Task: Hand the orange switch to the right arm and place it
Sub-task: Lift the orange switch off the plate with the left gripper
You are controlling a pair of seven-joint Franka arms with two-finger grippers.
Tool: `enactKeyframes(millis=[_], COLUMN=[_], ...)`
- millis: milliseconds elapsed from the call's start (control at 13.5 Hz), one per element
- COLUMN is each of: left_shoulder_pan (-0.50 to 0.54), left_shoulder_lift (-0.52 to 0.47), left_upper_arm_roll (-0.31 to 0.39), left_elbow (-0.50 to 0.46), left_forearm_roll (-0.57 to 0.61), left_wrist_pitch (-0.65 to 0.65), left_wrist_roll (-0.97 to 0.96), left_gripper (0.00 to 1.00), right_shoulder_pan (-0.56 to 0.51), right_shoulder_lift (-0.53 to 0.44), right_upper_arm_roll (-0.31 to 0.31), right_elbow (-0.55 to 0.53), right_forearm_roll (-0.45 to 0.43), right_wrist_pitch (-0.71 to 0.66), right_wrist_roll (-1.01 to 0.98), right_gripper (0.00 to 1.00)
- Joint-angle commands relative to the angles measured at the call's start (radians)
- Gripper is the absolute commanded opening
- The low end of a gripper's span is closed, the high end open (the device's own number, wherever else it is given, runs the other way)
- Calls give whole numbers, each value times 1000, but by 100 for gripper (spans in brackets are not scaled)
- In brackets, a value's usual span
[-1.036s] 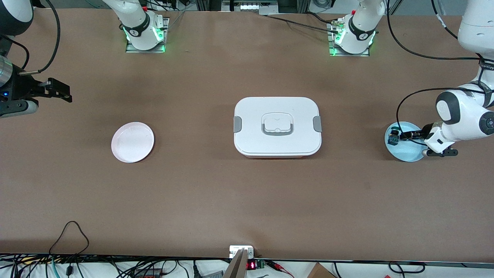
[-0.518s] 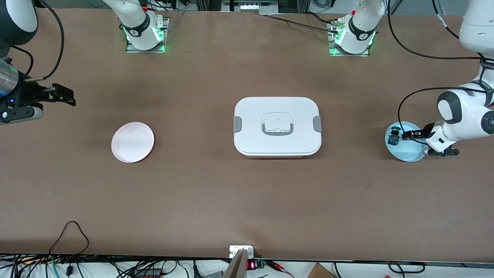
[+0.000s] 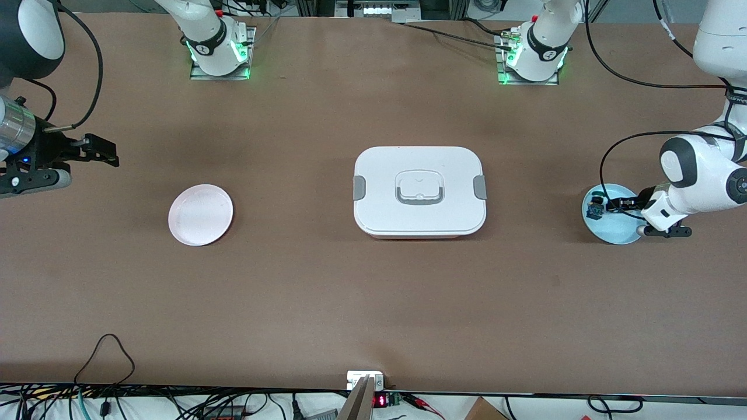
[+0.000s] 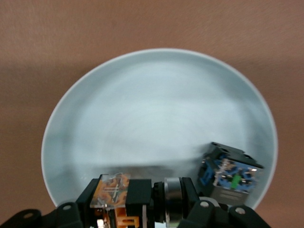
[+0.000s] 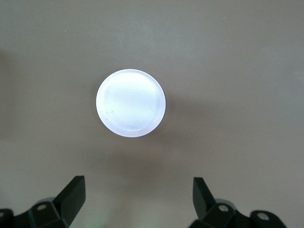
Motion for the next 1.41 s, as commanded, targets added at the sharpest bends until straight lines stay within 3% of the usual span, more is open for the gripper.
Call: enactKeyframes(millis=[0, 740, 1331], left_shoulder_pan=[-6, -44, -127], left_shoulder_lift=[-68, -190, -286], left_upper_arm_roll=[0, 0, -2], left_elbow=[-5, 26, 153], left_forearm_roll=[4, -10, -81], left_wrist_pitch=[-56, -209, -410], left_wrist_roll=[5, 5, 72], left_gripper=[0, 0, 0], right_shoulder_pan=[-3, -6, -1], right_shoulder_lift=[-9, -30, -32], right_upper_arm_roll=[4, -7, -4], right_elbow=[9, 18, 15], right_forearm_roll=[7, 54, 48], right_wrist_pitch=[1, 5, 33], right_wrist_roll=[-8, -10, -11], right_gripper=[100, 100, 100])
